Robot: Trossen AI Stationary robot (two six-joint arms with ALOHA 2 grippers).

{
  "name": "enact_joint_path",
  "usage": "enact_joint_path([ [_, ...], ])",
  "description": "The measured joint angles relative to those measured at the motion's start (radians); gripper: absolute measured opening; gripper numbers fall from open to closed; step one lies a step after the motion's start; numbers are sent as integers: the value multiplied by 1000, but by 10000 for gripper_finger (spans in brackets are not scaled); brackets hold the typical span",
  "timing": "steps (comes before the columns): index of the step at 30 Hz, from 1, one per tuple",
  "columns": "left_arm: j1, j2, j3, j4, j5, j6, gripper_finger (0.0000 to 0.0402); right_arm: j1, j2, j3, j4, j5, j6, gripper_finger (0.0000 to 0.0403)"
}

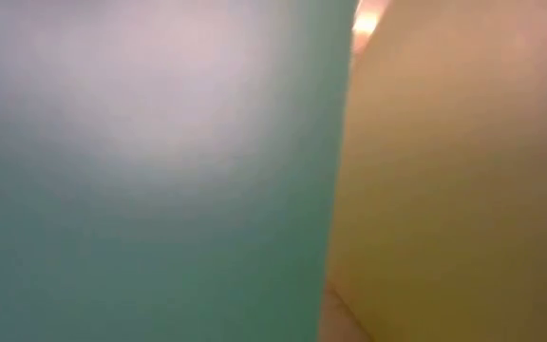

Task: Pick & Place USB Port
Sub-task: Put the pink USB cable into the green bin

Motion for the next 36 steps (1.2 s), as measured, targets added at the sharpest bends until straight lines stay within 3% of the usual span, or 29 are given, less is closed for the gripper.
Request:
enact_joint_path([
  [6, -49, 5, 0, 52, -25, 17, 6, 13, 0, 0, -42, 125, 231, 8],
  [16, -64, 7, 0, 129, -55, 48, 3, 74, 0, 0, -112, 173, 414, 8],
  [20, -64, 7, 0, 179, -71, 94, 10, 73, 0, -14, -158, 168, 401, 8],
  [36, -64, 7, 0, 358, -71, 265, 6, 64, 0, -116, 173, 63, 278, 54],
])
